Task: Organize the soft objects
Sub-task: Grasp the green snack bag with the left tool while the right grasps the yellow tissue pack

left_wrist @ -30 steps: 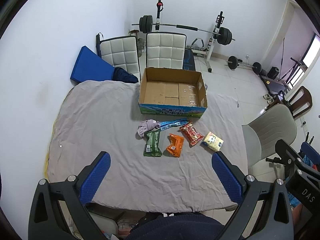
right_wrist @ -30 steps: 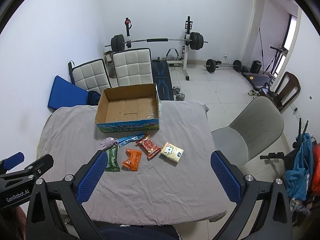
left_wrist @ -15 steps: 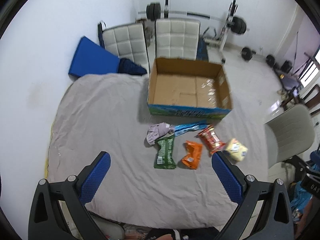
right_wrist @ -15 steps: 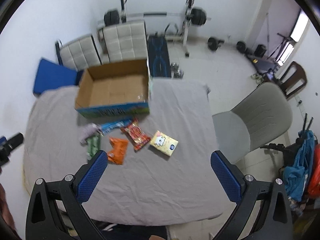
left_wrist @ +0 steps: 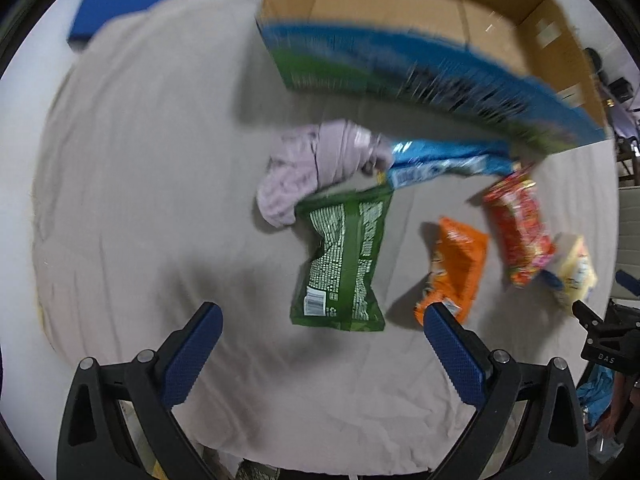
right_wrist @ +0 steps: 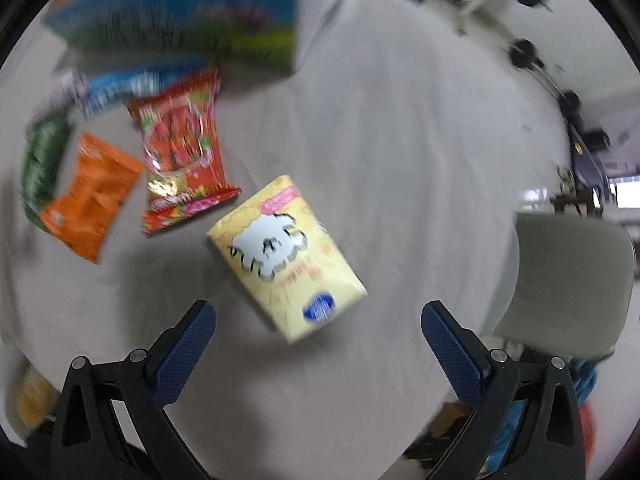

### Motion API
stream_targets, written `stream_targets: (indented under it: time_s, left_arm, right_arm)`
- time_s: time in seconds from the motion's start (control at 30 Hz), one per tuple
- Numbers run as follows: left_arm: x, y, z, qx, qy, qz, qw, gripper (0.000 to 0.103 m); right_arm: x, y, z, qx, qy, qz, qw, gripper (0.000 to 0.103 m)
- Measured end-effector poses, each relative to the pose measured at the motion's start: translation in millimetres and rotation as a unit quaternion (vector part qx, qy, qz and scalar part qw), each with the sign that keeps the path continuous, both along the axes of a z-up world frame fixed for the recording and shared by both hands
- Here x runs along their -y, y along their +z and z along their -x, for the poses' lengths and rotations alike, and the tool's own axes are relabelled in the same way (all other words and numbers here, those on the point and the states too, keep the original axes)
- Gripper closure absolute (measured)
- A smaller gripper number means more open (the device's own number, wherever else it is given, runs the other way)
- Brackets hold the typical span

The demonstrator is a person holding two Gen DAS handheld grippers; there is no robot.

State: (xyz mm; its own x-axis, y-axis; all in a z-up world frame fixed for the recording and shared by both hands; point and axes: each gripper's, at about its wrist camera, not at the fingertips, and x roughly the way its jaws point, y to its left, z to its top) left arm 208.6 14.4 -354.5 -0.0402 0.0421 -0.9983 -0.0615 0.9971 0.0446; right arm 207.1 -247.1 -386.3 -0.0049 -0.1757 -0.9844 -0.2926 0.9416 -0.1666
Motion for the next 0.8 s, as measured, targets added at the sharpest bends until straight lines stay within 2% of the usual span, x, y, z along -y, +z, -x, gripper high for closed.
stream_targets:
  time_s: [0.1,0.13,0.17,0.23,0.3,0.37,0.4,0.43,0.47,0.5,0.57,0.7,0.77,0.8]
  left_arm:
    - [-3.4,-26.5,-3.8,-0.037,0.019,0.016,0.9990,0.000]
    - [-5.1,-32.4,-5.1,-0.042,0.026,0.021,0.9986,0.000]
    - [-6.5,-35.9,-6.4,-0.043,0.031,0.022,0.9984,0.000]
    - [-11.0,-42.4,-9.0,-0.039,0.040,0.024,0.9981,0.000]
    - [-14.9,-49.9,-11.3,-0.038,0.045,0.021,0.9981,0.000]
    - [-16.8,-59.3,-12.9,-0.040,0.045,0.022,0.9979,0.004]
    - [-18.4,-66.5,-13.8,-0.045,0.045,0.027,0.9976,0.008]
    - [-18.8,-71.9,-14.0,-0.049,0.045,0.032,0.9973,0.017]
    - [-19.3,-80.0,-13.7,-0.056,0.046,0.041,0.9965,0.027]
    - [-19.5,-84.1,-13.2,-0.059,0.047,0.045,0.9961,0.032]
    - [-17.4,-91.7,-10.1,-0.057,0.047,0.071,0.9947,0.049]
    - [-8.0,-99.7,1.0,-0.043,0.025,0.063,0.9968,0.054]
    - [-7.0,-105.4,5.4,-0.044,0.026,0.060,0.9969,0.058]
    - [-6.8,-106.5,8.5,-0.040,0.027,0.060,0.9970,0.059]
  right_arm:
    - [-9.1,-36.4,-8.8,-0.020,0.025,0.003,0.999,0.000]
    - [-11.2,-48.8,-10.7,-0.026,0.027,0.006,0.999,0.005]
    - [-12.5,-56.8,-12.1,-0.029,0.023,0.006,0.999,0.016]
    - [-8.9,-73.1,-11.9,-0.048,-0.007,0.002,0.999,0.028]
    - [3.4,-80.3,-10.0,-0.064,-0.074,-0.028,0.995,0.034]
    - [22.1,-85.6,-4.0,-0.089,-0.171,-0.079,0.978,0.036]
    - [31.3,-89.1,0.3,-0.105,-0.217,-0.115,0.964,0.036]
    - [39.4,-93.8,6.4,-0.117,-0.261,-0.147,0.947,0.035]
    - [42.0,-96.1,9.6,-0.119,-0.274,-0.152,0.942,0.033]
    - [43.1,-97.4,12.3,-0.119,-0.278,-0.151,0.941,0.031]
    - [42.2,-102.5,18.5,-0.107,-0.271,-0.135,0.947,0.029]
    - [38.1,-107.1,30.8,-0.110,-0.258,-0.122,0.952,0.029]
    - [35.9,-109.3,36.6,-0.114,-0.252,-0.110,0.955,0.036]
    - [30.8,-118.0,40.6,-0.110,-0.251,-0.105,0.956,0.036]
